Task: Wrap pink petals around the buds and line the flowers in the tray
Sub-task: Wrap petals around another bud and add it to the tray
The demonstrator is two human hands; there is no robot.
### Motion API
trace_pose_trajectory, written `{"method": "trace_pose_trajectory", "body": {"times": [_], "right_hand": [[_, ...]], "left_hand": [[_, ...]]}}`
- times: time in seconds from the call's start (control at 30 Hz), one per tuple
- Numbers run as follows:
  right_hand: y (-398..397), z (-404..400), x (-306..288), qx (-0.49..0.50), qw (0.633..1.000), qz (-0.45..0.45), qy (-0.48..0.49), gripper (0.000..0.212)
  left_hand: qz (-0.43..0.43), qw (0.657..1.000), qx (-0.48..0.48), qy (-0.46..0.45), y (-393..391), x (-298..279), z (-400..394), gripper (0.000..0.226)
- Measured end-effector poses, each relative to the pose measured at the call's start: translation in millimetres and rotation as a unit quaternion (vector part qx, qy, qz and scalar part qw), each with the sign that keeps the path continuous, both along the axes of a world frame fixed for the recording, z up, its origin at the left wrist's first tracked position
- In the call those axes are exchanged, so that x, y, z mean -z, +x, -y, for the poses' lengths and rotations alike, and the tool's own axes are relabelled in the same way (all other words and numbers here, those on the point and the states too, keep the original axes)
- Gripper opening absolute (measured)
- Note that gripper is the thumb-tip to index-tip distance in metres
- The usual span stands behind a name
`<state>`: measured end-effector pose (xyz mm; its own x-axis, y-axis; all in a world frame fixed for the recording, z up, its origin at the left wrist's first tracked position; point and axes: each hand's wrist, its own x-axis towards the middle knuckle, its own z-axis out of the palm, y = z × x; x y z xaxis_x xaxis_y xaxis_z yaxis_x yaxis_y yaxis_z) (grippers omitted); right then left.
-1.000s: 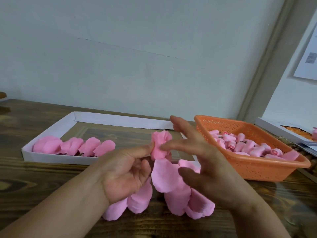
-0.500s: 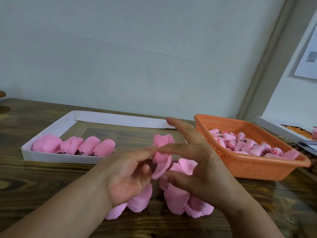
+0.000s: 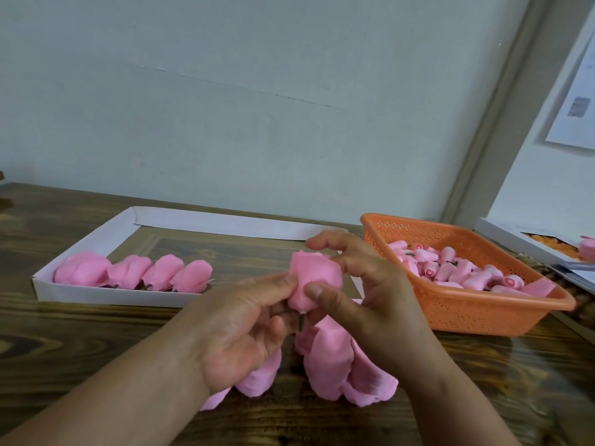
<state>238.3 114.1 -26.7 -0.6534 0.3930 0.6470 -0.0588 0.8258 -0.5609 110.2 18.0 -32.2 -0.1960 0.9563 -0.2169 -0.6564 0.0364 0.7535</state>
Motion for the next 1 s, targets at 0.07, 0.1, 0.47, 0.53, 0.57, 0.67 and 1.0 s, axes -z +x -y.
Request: {"method": "trace_pose_trajectory", "body": {"times": [0.07, 0.1, 0.47, 0.53, 0.57, 0.67, 1.0], "right_hand": [[0.2, -2.1, 0.6, 0.009, 1.0, -0.008, 0.012, 0.003], [0.4, -3.4, 1.5, 0.003, 1.0, -0.017, 0.003, 0.002], [6.9, -0.6, -3.2, -0.108, 0.992, 0.047, -0.055, 0.023], [6.3, -1.2, -4.0, -0.079, 0.995, 0.053, -0.018, 0.02], [6.0, -2.6, -4.3, -0.058, 0.997, 0.049, 0.002, 0.017], [5.2, -5.2, -3.9, -0.002, 1.0, 0.028, 0.013, 0.002], [-0.7, -1.7, 0.3, 0.028, 0.999, -0.025, 0.02, 0.013]], "left_hand": [[0.002, 1.0, 0.001, -0.001, -0.4, -0.3, 0.0, 0.028], [0.003, 1.0, 0.003, -0.001, -0.6, -0.4, -0.2, 0.028], [-0.006, 1.0, -0.004, 0.007, -0.2, 0.9, -1.1, 0.021], [-0.012, 1.0, -0.004, 0.006, 0.2, 1.2, -1.0, 0.021], [-0.013, 1.0, -0.004, 0.004, 0.2, 1.1, -1.0, 0.021], [-0.028, 1.0, 0.011, 0.005, 0.1, 1.6, -0.7, 0.027], [-0.039, 0.997, 0.037, 0.054, 0.3, 4.6, -1.9, 0.024]]}}
